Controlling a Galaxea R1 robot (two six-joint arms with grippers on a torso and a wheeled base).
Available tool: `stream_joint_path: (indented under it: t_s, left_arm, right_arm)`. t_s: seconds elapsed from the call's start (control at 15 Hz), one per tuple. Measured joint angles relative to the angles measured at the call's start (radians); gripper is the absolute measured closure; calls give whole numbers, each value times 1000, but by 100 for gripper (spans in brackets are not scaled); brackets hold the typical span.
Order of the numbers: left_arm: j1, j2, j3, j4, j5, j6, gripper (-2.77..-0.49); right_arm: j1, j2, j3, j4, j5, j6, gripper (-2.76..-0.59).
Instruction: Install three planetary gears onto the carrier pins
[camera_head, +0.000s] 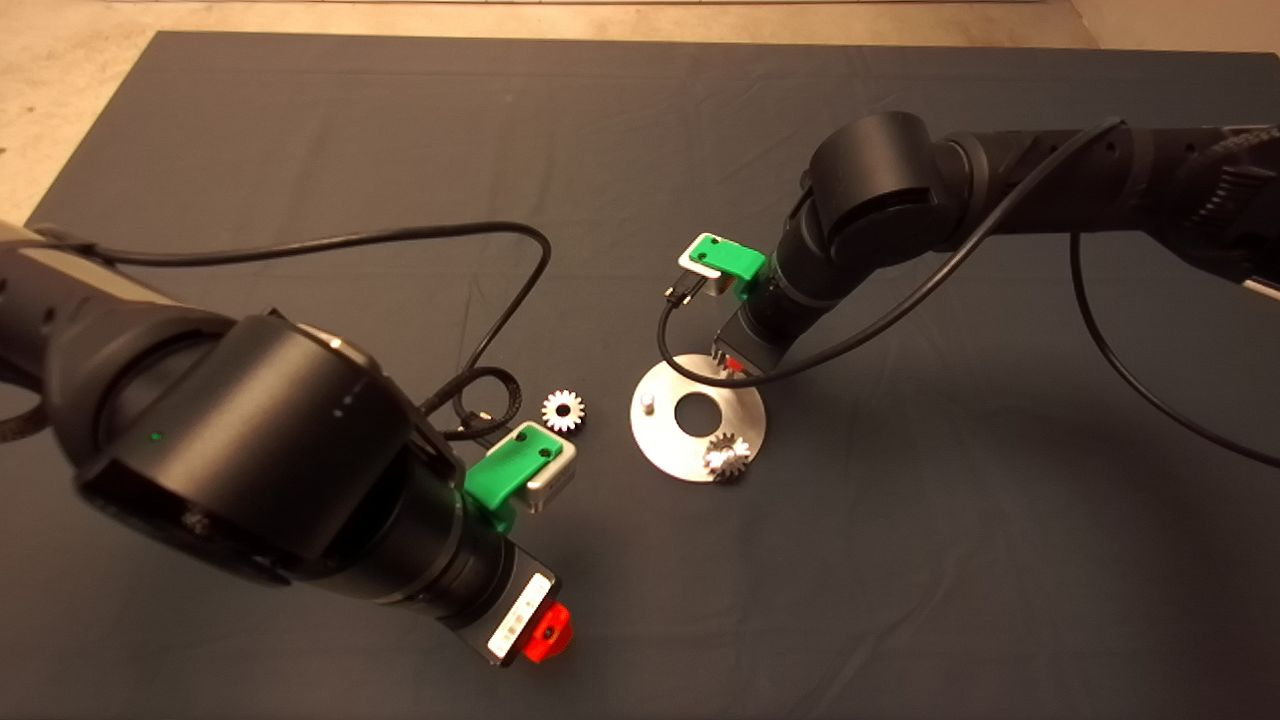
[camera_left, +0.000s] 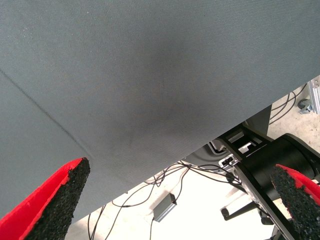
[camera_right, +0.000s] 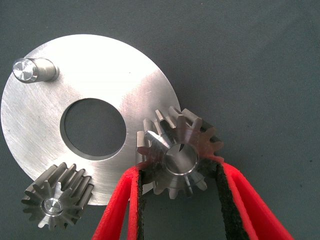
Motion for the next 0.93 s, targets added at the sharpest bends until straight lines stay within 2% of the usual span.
stream_joint_path:
  t_s: [0.53, 0.93]
  left_arm:
    - [0, 0, 0, 0, 0, 0, -264]
    - [0, 0, 0, 0, 0, 0, -264]
  right_arm:
    - [0, -3, 19, -1, -5, 0, -81]
    - [-1, -2, 19, -18, -4, -8, -80]
